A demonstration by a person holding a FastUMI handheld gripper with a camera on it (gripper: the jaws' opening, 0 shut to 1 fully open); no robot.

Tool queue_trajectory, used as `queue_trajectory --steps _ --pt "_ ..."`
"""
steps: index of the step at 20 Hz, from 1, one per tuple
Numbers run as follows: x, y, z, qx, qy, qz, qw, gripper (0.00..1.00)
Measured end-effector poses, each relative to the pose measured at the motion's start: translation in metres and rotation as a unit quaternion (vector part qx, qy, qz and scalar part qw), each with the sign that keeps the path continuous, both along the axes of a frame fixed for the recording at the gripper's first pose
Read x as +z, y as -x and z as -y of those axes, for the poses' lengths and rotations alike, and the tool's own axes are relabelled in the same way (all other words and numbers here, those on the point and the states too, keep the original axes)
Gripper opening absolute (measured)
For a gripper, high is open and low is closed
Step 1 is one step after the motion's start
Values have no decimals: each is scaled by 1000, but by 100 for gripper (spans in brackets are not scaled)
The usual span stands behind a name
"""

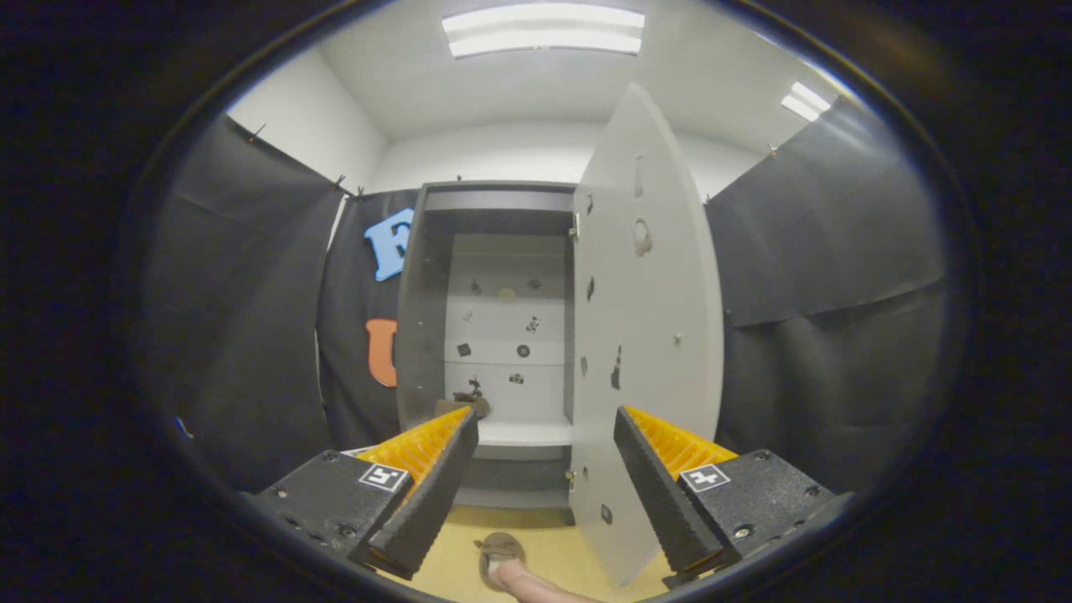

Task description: Open the shoe cabinet door, grab the shoes and put them into the shoe cabinet, then close the shoe cabinet door.

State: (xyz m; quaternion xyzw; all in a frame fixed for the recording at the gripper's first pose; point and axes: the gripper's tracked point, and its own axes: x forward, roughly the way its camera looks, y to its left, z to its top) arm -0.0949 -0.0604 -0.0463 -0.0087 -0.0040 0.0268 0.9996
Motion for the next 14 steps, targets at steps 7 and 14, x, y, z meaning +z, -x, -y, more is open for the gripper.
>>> queue_trajectory --steps 7,14 --pt "-101 -16 -60 21 -8 -28 999 100" --pt "-241 -63 -75 26 3 -93 995 100"
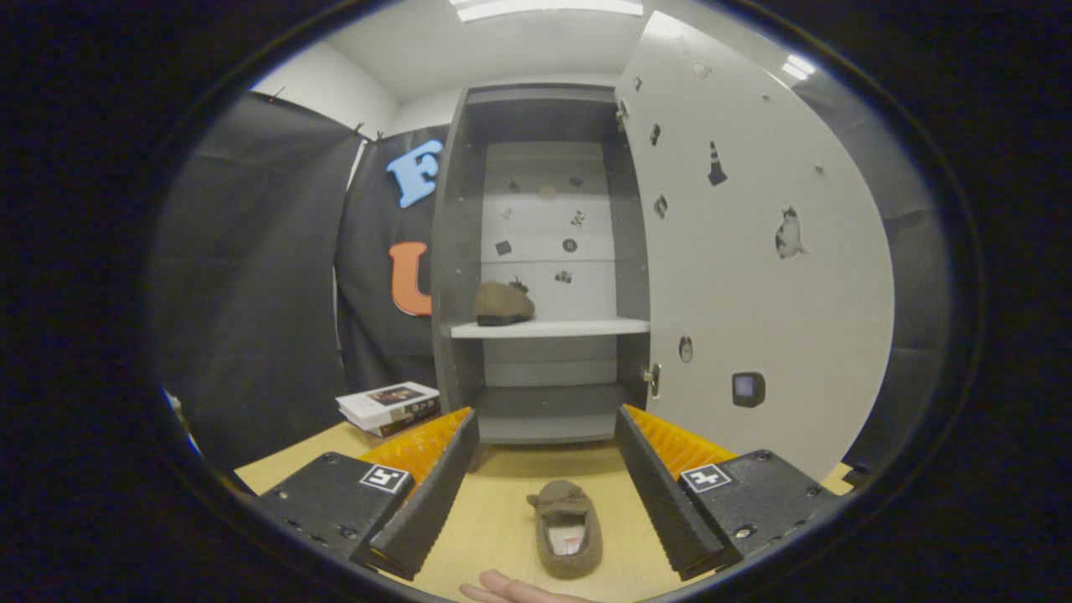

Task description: Open the shoe cabinet door, grab the shoes and put them into the shoe cabinet, then close the shoe cabinet door.

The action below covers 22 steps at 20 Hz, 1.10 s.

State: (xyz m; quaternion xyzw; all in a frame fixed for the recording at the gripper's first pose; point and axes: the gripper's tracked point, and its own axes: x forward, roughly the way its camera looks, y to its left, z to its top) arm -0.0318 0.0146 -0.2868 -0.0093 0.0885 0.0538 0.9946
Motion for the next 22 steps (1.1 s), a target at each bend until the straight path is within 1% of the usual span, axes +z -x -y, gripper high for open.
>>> queue_trajectory --steps 2,5,8,10,11,12,13,14,15,16,17,18,19,20,21,22 --pt "-46 -11 -7 7 11 -38 999 100" --pt "-112 -22 -6 5 33 -99 994 100" --pt "-159 -22 -8 15 40 -153 987 100" --pt "-181 -25 -18 35 31 -184 982 94" --pt "-190 -29 -23 45 27 -196 979 89" --pt "-201 -33 -25 47 23 -213 976 84" --pt "-207 -41 -24 43 26 -219 975 75" --pt "-209 -52 -22 39 33 -215 975 74" --pt "-211 -59 -22 39 31 -214 975 68" --pt "-221 -67 -23 41 24 -228 972 62" --pt "-239 -65 -23 45 11 -259 965 43" --pt "-235 -69 -23 45 -8 -261 964 24" --pt "-237 -72 -21 42 -15 -261 964 21" --pt "-235 -71 -23 47 -16 -255 966 16" --pt "-233 -67 -20 51 -20 -252 966 14" --pt "-231 -65 -19 54 -31 -252 966 13"
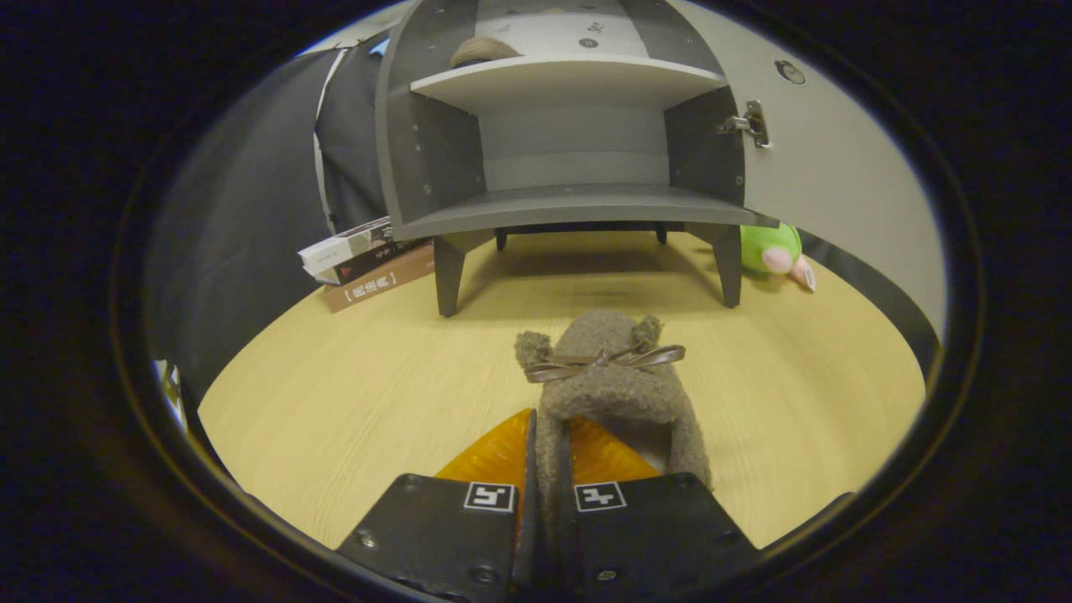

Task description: Open the shoe cabinet door, grab the shoes and put them into the shoe cabinet, then close the shoe cabinet door.

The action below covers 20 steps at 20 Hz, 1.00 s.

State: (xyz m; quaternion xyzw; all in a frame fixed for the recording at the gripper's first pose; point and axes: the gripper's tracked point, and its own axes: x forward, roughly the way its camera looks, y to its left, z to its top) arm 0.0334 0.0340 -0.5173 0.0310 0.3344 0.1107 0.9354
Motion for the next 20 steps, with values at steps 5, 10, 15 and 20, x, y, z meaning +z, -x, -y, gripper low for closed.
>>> queue_trajectory --steps 5,10,15,20 --pt "18 -7 -4 12 -4 33 999 12" --pt "90 13 -10 31 -32 75 996 12" --pt "147 21 -16 48 -38 122 991 12" --pt "133 24 -22 55 -72 84 992 11"
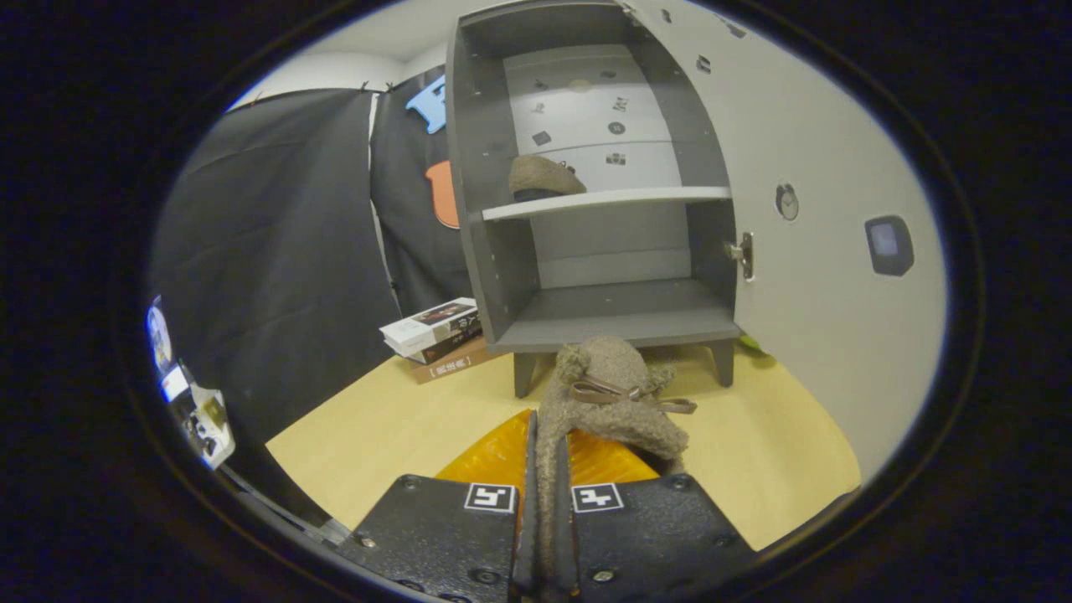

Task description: Open the shoe cabinet door, grab the shoes and put them into the shoe cabinet, then close the shoe cabinet door.

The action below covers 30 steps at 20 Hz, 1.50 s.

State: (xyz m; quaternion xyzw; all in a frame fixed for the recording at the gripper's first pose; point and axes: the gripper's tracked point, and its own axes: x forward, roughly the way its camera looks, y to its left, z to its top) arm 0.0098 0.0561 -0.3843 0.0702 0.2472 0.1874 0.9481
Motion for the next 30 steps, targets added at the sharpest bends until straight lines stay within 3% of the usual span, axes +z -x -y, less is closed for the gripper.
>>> queue_trajectory --steps 5,16,23,30 --pt "34 -8 -2 0 9 34 999 11" --pt "221 -16 -39 9 -3 127 992 11" --pt "333 -30 -7 -24 28 194 980 11" --pt "385 -75 29 -67 80 211 972 11"
